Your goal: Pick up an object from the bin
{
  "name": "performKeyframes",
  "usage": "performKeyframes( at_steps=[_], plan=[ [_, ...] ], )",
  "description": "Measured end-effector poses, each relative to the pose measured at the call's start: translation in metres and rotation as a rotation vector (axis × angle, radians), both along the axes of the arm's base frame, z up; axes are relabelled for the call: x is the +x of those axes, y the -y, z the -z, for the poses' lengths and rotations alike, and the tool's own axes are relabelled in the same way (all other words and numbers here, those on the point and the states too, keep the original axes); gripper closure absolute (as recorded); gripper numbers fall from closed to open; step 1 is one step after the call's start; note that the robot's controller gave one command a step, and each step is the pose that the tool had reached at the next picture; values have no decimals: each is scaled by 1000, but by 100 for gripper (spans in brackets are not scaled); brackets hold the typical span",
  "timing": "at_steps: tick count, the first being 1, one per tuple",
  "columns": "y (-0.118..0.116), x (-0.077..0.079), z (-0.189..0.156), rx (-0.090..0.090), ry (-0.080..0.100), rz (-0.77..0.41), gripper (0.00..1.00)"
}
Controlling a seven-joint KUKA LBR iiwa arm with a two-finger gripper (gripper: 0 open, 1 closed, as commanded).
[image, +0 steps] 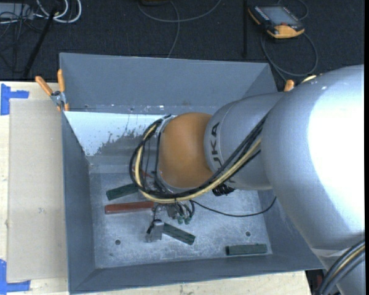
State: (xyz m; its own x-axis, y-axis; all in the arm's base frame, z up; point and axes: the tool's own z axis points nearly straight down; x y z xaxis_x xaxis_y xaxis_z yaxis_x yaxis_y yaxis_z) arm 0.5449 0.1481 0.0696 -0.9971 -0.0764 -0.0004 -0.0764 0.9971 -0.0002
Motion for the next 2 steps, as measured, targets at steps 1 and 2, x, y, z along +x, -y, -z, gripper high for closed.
performKeyframes(
  at_steps=[1,2],
  plan=[
    [0,0,0,0,0,-1,100],
    [-5,26,-131,3,9,-2,100]
  ],
)
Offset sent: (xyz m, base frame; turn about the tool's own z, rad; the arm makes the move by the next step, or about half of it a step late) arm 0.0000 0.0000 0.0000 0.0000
